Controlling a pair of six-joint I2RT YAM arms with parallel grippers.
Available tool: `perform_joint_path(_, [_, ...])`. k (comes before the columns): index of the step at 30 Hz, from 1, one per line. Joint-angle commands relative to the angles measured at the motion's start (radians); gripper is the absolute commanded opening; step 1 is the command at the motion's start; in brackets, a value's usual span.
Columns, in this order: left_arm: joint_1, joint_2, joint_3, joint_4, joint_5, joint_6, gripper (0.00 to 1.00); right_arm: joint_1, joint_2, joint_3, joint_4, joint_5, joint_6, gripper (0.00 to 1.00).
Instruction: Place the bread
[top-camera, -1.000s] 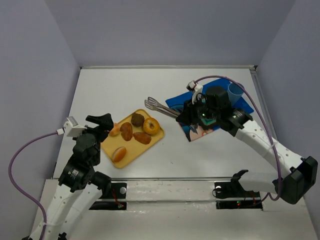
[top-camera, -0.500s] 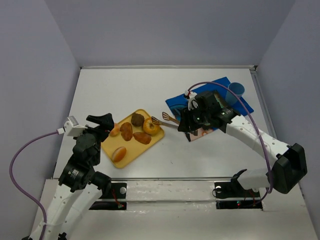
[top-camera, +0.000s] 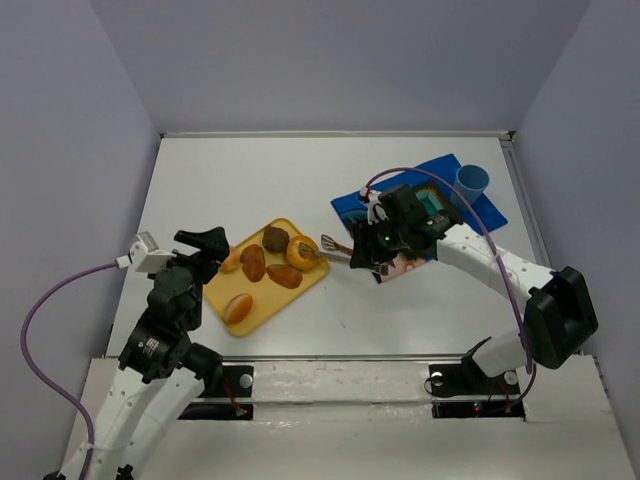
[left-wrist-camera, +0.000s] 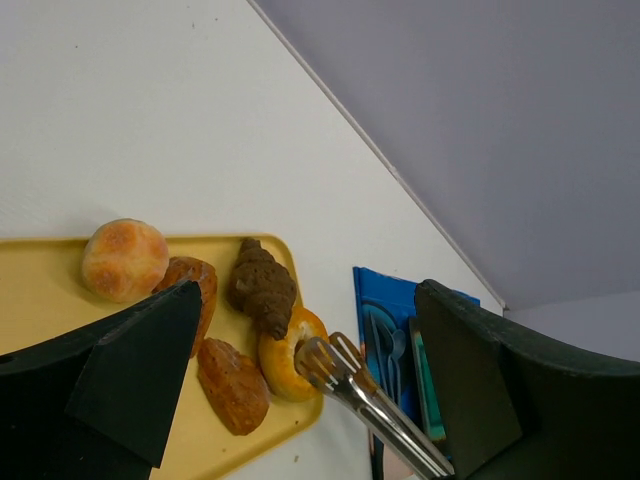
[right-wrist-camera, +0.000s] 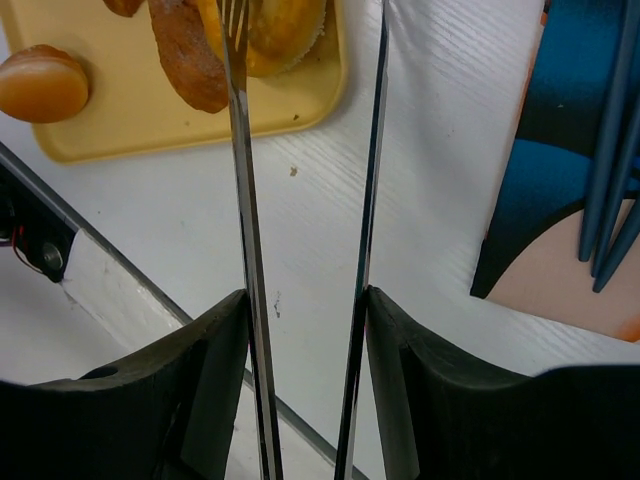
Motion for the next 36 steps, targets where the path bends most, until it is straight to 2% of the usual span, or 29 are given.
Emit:
perform_joint_path(1, [-0.001,0.009,-0.014,0.048,-0.015,0.014,0.99,0.006,0.007,0.028,0.061,-0.052,0.015,0.52])
perform_joint_path(7, [-0.001,0.007,-0.014,0.048,-0.015,0.014,0.99,0.006,-0.004,0.034,0.081,-0.048,0.020,0.39])
perform_joint_path(11, [-0.001,0.007,-0.012,0.050,-0.013,0.016,0.99,0.006,-0.035,0.053,0.081,0.009,0.018,0.31])
perform_joint_path(20, [-0.001,0.002,-0.014,0.051,-0.007,0.016,0.99,0.006,-0.116,0.093,0.084,0.110,0.024,0.29])
perform_joint_path(22, [-0.001,0.002,-0.014,0.054,-0.005,0.016,0.99,0.006,-0.133,0.096,0.088,0.136,0.040,0.22])
perform_joint_path(24, [-0.001,0.001,-0.014,0.054,-0.005,0.017,0.99,0.006,-0.142,0.100,0.088,0.182,0.053,0.21])
perform_joint_path(27, [-0.001,-0.002,-0.014,0.054,-0.004,0.019,0.99,0.006,-0.171,0.103,0.085,0.302,0.069,0.20])
perform_joint_path(28, [-0.001,-0.002,-0.014,0.054,-0.004,0.017,0.99,0.006,-0.188,0.105,0.079,0.389,0.069,0.20])
perform_joint_path(31, [-0.001,-0.004,-0.017,0.056,-0.002,0.017,0.99,-0.023,-0.220,0.110,0.036,0.484,0.075,0.21])
perform_joint_path(33, [-0.001,-0.004,-0.017,0.056,-0.002,0.017,0.99,-0.072,-0.245,0.099,-0.005,0.576,0.090,0.21])
perform_joint_path(36, [-0.001,-0.004,-0.022,0.056,-0.005,0.017,0.99,-0.147,-0.271,0.062,-0.010,0.592,0.092,0.21])
